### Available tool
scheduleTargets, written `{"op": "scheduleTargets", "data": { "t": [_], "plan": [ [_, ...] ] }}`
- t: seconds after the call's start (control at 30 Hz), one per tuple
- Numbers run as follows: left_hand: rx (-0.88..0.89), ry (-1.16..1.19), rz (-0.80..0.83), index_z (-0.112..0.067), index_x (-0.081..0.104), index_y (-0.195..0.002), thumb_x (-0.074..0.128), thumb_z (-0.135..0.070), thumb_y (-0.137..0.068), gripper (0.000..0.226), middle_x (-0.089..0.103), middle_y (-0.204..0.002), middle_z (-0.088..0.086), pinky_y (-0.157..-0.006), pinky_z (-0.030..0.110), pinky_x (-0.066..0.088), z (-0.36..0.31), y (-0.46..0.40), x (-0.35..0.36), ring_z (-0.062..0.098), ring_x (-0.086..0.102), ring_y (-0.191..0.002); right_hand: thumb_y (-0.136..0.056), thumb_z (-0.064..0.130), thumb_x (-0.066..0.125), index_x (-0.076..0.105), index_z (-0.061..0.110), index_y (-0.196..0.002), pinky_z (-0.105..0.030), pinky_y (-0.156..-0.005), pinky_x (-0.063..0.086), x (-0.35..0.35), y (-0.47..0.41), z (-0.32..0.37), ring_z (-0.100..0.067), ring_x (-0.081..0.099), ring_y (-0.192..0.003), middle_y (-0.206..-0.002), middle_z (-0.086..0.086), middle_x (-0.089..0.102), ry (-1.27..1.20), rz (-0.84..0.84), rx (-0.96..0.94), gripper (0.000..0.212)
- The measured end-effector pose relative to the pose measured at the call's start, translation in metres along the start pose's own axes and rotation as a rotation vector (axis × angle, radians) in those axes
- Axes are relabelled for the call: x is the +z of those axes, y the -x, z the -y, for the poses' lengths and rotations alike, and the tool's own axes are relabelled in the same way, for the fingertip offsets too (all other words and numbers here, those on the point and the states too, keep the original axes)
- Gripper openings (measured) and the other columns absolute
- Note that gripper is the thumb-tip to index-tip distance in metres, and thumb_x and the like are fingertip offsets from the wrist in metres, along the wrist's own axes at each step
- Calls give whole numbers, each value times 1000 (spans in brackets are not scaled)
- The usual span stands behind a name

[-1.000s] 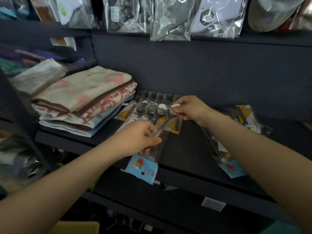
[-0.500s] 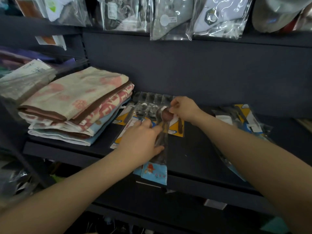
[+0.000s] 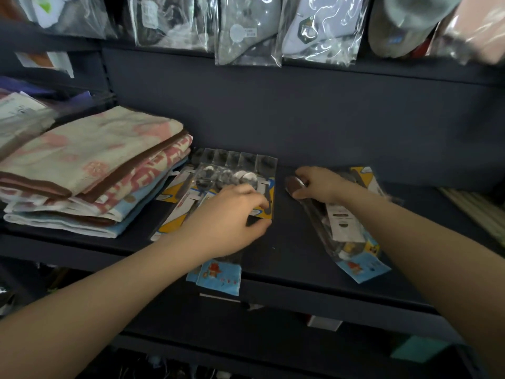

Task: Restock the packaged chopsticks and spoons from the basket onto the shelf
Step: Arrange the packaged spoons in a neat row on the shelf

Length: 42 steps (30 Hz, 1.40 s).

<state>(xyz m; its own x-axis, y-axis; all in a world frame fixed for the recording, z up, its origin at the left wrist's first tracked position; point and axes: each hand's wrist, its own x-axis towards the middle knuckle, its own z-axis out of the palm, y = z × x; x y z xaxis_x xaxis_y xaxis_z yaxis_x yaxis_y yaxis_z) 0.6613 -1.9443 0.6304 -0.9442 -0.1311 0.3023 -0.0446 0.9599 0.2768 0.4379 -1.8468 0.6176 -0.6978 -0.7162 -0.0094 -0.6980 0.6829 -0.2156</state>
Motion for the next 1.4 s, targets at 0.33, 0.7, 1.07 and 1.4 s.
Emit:
{"op": "scheduleTargets", "data": {
  "t": [0.33,0.7,1.07,1.4],
  "plan": [
    [-124,198,-5,-22,57,-119,53,-37,-88,35,65,-105,-10,-70,11,42,-9,-1,-1,3,60,-91,-92,11,52,52,16,-69,-23,-46,36,-47,14,13,-13,44,-49,-60,-4,46,-877,-188,105,24],
    [-290,187,66,-19,52,-119,59,-26,-87,34,62,-73,-12,-56,11,38,4,4,-2,-4,52,-63,-94,4,48,43,16,-71,-16,-35,42,3,-3,53,-4,52,-32,-62,-6,49,-959,-29,105,26],
    [-191,-123,130,-19,50,-121,53,-29,-89,34,56,-97,3,-72,33,46,11,5,7,21,55,-88,-89,19,58,64,6,-108,-27,-74,44,12,-6,57,-26,60,-101,-104,-13,64,-339,-109,-42,24],
    [-62,-53,29,-22,55,-115,51,-34,-89,29,48,-90,-9,-76,31,47,0,-9,6,10,46,-81,-88,38,57,53,13,-127,-35,-99,41,-40,39,-44,-26,54,-117,-130,-8,57,48,86,72,46]
  ]
}}
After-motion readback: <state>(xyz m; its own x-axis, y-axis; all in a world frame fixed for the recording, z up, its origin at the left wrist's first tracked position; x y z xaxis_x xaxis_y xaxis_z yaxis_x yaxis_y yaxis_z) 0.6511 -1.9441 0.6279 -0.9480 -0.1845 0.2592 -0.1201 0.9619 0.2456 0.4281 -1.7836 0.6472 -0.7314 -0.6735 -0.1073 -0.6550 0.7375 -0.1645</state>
